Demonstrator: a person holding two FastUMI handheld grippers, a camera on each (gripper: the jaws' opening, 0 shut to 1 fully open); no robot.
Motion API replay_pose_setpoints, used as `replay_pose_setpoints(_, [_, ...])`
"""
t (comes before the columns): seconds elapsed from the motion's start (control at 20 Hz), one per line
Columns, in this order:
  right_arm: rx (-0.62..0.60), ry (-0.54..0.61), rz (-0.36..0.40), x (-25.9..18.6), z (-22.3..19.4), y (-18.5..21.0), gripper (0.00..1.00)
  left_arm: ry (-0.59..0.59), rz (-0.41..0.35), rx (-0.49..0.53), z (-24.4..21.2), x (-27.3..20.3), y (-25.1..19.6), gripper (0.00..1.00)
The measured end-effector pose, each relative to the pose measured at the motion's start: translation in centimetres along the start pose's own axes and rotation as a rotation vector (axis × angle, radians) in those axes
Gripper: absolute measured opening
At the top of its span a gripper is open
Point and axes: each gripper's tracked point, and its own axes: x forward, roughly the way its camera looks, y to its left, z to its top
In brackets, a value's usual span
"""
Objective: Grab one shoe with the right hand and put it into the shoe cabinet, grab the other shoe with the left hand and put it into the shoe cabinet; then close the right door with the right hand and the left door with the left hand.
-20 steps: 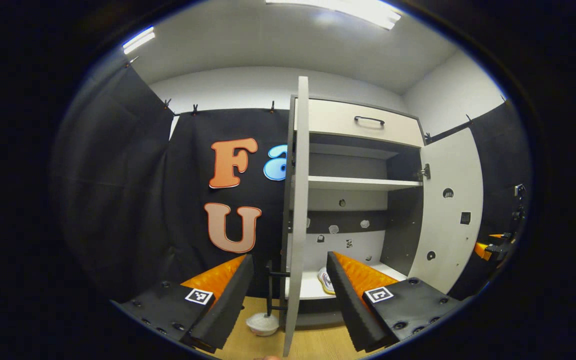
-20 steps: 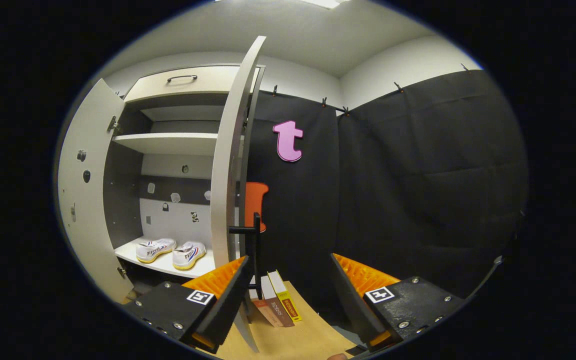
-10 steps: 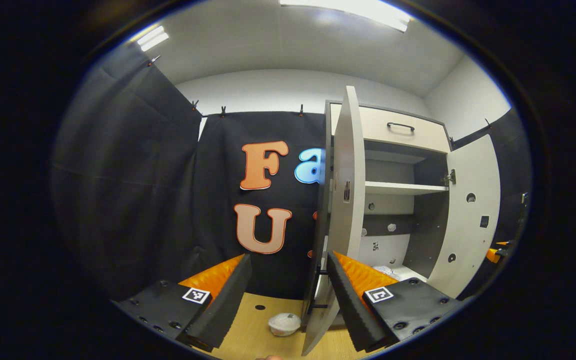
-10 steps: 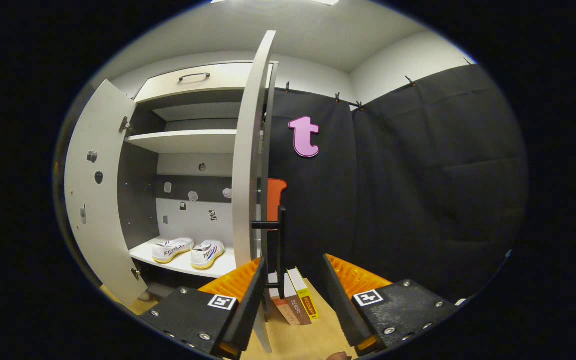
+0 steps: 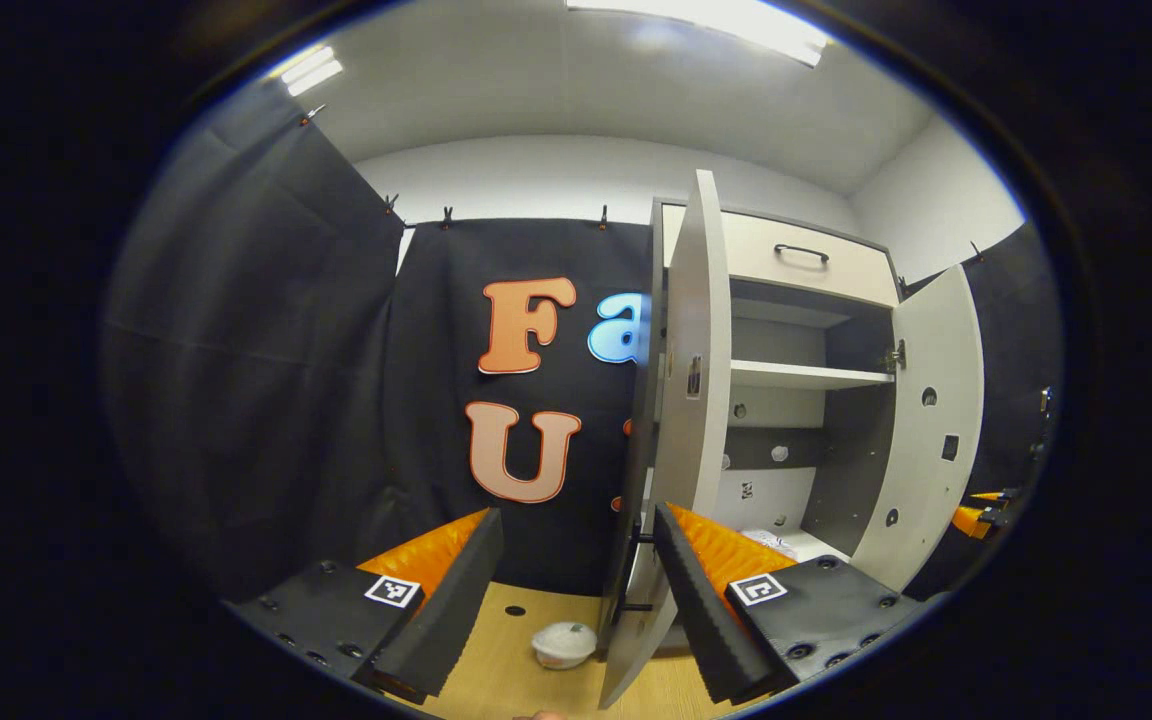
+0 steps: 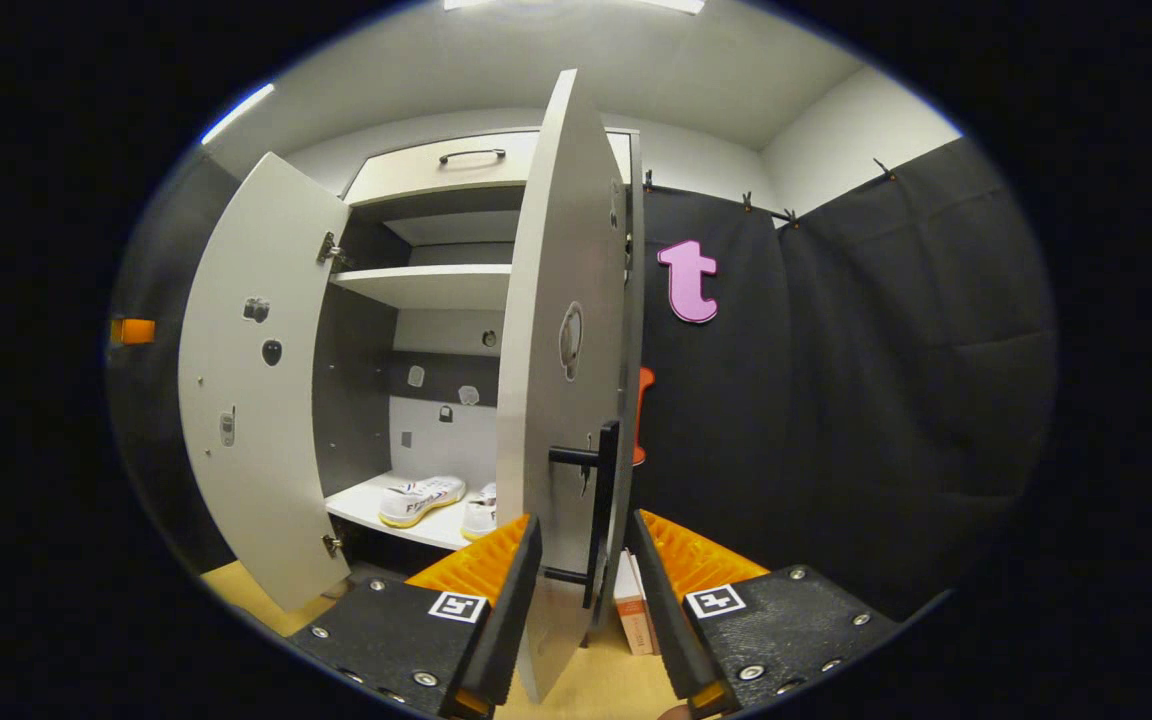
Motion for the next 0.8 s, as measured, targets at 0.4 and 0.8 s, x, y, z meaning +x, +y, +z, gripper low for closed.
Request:
replay_pose_setpoints(0.4, [0.017,-0.014,0.061,2.8,-0.3,3.1,0.78,-0.009,0.042,0.012,0.6,-1.8,1.7,0.96])
replay_pose_setpoints(0.8, [0.082,0.010,0.110,8.1,-1.6,7.8,0.92,0.014,0.065,0.004,-0.4,-2.1,3.8,0.96])
